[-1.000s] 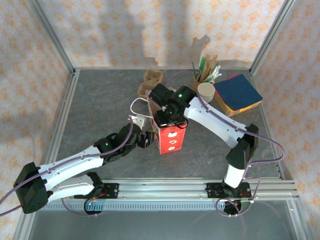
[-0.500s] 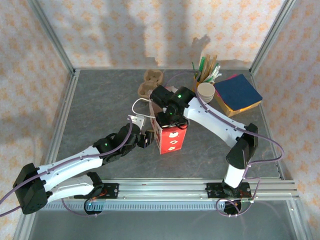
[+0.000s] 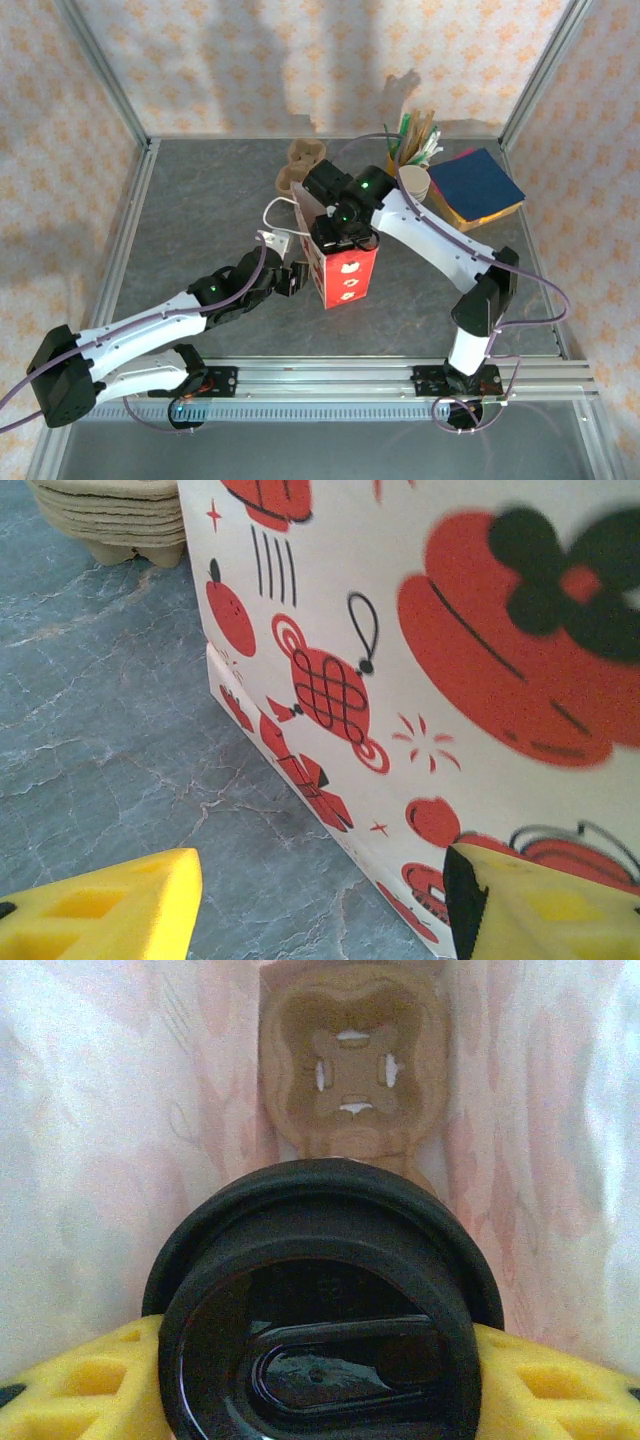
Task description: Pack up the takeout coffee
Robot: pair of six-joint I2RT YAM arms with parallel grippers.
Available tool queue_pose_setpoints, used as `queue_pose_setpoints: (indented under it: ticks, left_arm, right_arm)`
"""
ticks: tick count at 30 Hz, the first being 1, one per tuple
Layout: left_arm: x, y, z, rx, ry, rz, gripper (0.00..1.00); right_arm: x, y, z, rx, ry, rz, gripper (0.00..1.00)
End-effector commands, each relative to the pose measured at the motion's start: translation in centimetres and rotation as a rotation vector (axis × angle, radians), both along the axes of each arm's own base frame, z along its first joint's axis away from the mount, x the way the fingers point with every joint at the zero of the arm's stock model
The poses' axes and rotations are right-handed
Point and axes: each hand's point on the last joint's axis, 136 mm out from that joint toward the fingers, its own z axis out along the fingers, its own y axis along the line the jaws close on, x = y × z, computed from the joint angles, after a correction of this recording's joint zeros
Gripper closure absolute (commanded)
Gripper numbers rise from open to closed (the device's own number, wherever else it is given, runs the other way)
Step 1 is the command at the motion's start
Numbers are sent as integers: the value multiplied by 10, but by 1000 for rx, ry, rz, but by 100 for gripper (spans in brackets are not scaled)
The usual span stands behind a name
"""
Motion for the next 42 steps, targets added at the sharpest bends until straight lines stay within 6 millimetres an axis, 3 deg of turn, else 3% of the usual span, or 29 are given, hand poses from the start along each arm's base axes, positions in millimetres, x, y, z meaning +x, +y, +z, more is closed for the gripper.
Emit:
queue_pose_setpoints:
  ticks: [1,11,31,42]
  left_arm:
    - [4,-3,6,7,-27,-2,33]
    - [3,-3,3,12,-20,-4,33]
    - [6,-3,-4,35,-15,-1,33]
    - [6,-4,-6,37,-12,-2,33]
  right_arm:
    - [-5,-2,1,7,22,29,53]
    - [-13,-12,-25,-70,67,47,53]
    - [-15,-17,-43,-124,97,10,53]
    - [-14,-17,-41,-118,93,0,54]
